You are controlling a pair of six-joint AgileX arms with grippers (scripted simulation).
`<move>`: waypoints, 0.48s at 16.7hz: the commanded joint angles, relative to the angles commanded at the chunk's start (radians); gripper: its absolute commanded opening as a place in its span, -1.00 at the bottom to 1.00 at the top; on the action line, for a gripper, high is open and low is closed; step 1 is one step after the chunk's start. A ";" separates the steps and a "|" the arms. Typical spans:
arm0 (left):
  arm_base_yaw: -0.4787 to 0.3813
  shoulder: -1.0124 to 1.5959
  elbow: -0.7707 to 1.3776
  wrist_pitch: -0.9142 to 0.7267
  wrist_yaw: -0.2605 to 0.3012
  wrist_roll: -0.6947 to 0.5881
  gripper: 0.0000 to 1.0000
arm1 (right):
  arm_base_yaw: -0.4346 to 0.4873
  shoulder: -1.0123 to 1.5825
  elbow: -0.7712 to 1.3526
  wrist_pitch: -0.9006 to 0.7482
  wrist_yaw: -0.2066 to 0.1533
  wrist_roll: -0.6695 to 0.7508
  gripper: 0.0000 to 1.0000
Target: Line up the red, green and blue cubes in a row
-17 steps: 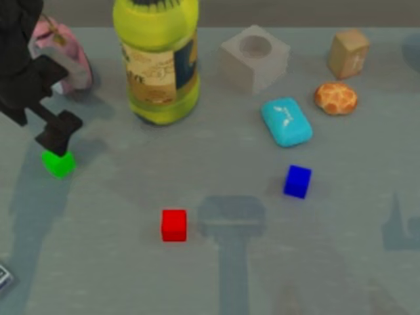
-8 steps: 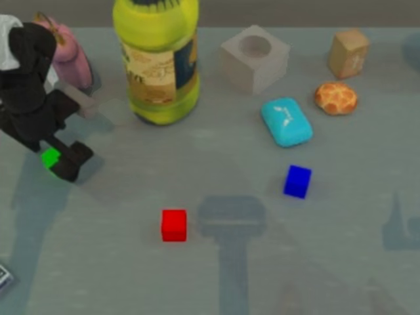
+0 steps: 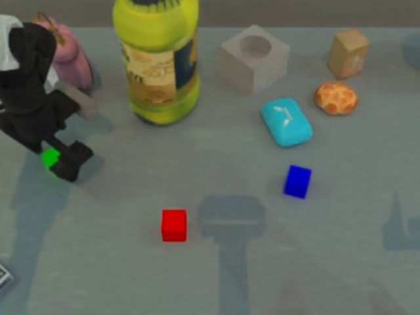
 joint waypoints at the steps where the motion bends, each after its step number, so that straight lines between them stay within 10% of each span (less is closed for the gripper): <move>1: 0.000 0.000 0.000 0.000 0.000 0.000 0.25 | 0.000 0.000 0.000 0.000 0.000 0.000 1.00; 8: 0.000 0.000 0.000 0.000 0.000 0.000 -0.81 | 0.000 0.000 0.000 0.000 0.000 0.000 1.00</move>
